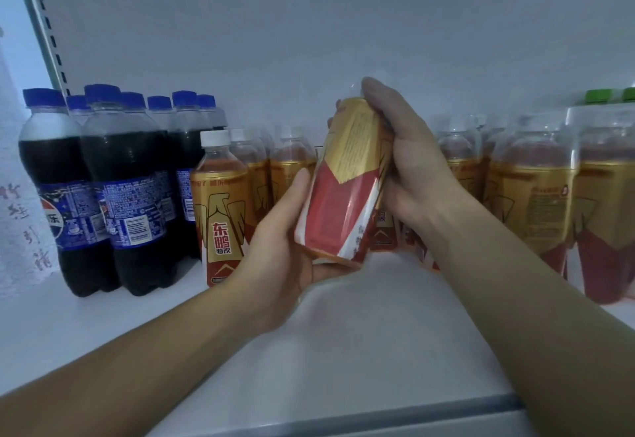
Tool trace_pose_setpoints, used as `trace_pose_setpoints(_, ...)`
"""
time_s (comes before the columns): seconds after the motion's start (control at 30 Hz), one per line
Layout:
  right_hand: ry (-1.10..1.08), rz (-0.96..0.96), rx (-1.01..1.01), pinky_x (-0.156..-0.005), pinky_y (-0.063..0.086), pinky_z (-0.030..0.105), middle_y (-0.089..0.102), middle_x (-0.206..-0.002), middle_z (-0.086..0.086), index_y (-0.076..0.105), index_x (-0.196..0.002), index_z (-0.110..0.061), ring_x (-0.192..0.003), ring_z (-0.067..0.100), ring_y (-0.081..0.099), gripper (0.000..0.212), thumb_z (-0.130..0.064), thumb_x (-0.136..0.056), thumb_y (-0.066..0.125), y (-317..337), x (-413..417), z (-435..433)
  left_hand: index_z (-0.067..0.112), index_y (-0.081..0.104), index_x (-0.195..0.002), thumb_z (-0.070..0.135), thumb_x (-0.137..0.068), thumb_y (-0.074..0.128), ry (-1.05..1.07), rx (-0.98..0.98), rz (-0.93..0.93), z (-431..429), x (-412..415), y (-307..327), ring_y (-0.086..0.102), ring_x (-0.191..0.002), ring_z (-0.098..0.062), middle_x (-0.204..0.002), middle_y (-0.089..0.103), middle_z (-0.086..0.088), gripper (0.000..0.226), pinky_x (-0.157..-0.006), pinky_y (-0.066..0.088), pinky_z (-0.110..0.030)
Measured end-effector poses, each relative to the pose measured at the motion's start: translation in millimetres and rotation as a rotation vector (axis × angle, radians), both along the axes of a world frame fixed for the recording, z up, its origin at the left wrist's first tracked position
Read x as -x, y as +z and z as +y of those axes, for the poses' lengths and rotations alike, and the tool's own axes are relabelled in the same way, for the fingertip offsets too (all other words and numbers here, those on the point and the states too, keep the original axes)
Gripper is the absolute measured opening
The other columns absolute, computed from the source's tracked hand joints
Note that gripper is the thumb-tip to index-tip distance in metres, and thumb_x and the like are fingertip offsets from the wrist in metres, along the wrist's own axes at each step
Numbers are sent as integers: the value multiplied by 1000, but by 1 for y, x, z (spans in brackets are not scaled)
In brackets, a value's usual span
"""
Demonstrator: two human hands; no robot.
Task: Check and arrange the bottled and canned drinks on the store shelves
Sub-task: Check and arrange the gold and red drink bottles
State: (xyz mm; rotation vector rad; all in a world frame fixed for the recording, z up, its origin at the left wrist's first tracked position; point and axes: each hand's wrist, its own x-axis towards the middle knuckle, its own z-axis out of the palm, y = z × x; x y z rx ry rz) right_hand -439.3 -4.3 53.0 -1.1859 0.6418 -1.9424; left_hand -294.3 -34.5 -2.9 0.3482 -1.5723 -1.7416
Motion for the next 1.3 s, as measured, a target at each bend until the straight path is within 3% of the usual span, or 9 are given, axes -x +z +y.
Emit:
trace_pose_setpoints(0.13, -73, 84, 34, -71, 58, 40, 65, -96, 13, 57, -121, -7, -76, 24, 67, 48, -29, -84, 78, -1, 1, -3, 14, 63, -124, 57, -78, 71, 74, 137, 1, -3, -1, -2, 71, -98, -28, -109, 75, -10, 63, -74, 60, -35)
trace_pose_setpoints(0.23, 117, 37, -69, -73, 60, 37, 65, -92, 15, 74, -103, -5, -74, 24, 67, 38, -37, -81, 72, 0, -2, 3, 11, 74, -112, 57, -78, 55, -109, -74, 6, -6, -5, -12, 73, -83, -31, -106, 73, -21, 61, -65, 62, -40)
trace_pose_setpoints(0.4, -7, 24, -76, -68, 60, 37, 66, -99, 14, 42, -147, -3, -73, 21, 70, 75, -29, -86, 77, 0, -1, 0, 22, 68, -126, 64, -90, 36, -72, -21, -33, 0, 0, -7, 70, -107, -29, -118, 72, -10, 64, -86, 59, -45)
trace_pose_setpoints(0.53, -297, 127, 19, -76, 61, 40, 67, -115, 9, 43, -133, -32, -85, 21, 74, 61, -18, -86, 79, -5, -8, -2, 31, 60, -130, 60, -84, 58, 38, 133, -69, 0, 6, -9, 69, -110, -15, -118, 73, 3, 54, -100, 52, -43)
trace_pose_setpoints(0.73, -16, 171, -103, -104, 52, 47, 68, -118, 6, 53, -139, -13, -106, 24, 67, 62, -40, -87, 74, -4, -3, -6, 11, 75, -110, 66, -82, 48, -162, -169, 58, -3, -6, -6, 71, -84, -30, -104, 72, -17, 67, -72, 59, -39)
trace_pose_setpoints(0.83, -18, 121, -36, -89, 56, 43, 70, -100, 6, 59, -123, -9, -90, 20, 69, 39, -29, -91, 70, -5, 0, -8, 11, 69, -120, 68, -84, 40, -134, -121, 25, -1, -5, -4, 72, -91, -32, -112, 72, -18, 73, -72, 62, -39)
trace_pose_setpoints(1.0, -260, 249, -2, -87, 59, 37, 64, -130, 8, 39, -151, -21, -103, 19, 72, 85, -31, -80, 84, -5, -3, -7, 30, 64, -118, 57, -82, 59, 74, 123, -23, 5, 1, -3, 73, -99, -20, -107, 76, -1, 46, -90, 58, -43)
trace_pose_setpoints(1.13, 3, 241, -150, -82, 58, 39, 68, -109, 8, 47, -144, -14, -89, 22, 72, 72, -49, -86, 71, -3, -1, -3, 14, 69, -117, 56, -77, 53, -55, -93, 71, 9, -5, -2, 72, -87, -34, -106, 74, -17, 60, -64, 61, -41)
trace_pose_setpoints(1.3, -16, 211, -131, -66, 58, 34, 69, -90, 8, 42, -145, -8, -72, 23, 72, 71, -36, -89, 75, -2, 3, 1, 21, 72, -112, 65, -83, 41, -85, -74, 36, 10, -2, -2, 74, -84, -27, -104, 75, -12, 62, -77, 53, -41)
